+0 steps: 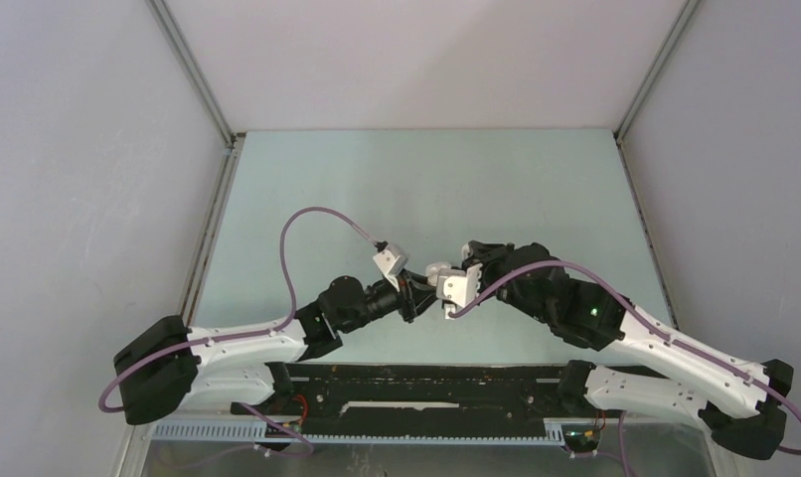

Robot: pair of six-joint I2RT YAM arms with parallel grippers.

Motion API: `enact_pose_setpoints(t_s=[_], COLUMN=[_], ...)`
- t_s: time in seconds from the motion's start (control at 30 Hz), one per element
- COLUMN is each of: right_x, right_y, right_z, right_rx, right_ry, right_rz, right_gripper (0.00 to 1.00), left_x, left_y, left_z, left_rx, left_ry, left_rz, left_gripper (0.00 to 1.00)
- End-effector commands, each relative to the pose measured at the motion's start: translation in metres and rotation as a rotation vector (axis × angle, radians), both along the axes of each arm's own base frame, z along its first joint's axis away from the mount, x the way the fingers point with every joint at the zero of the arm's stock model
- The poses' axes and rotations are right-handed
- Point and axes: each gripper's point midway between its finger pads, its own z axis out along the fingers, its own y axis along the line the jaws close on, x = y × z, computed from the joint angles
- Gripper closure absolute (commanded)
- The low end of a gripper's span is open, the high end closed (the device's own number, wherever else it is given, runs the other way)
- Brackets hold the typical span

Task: Insert the wireless bluetooth earbuds into the charging case
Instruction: Insert the right earbud into the right side groove of the charging case.

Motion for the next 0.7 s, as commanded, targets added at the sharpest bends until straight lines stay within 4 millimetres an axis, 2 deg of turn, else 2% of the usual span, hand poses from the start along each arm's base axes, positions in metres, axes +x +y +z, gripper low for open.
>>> enact_pose_setpoints(t_s=[0.0,0.33,0.67], right_x=[0.002,-0.005,-0.008], right_y=[0.006,0.010,0.018], right_z=[0.018,0.025,0.018], right_rx=[0.062,0.075,0.054], right_ry=[-0.077,-0.113,-0.123], right_rz=[0.007,0.059,0.087], right_gripper=[1.00,1.00,1.00], left_x=[-0.009,-0.013,-0.012], left_y=[-0.013,-0.015,-0.011], left_z=[0.047,0.049,0.058], left_rx=[-0.136,-0.141,-0.189], left_ry=[-0.031,-0.046,-0.059], left_rz=[-0.070,-0.098,-0.078], left_gripper=[0.94,0.94,0.94])
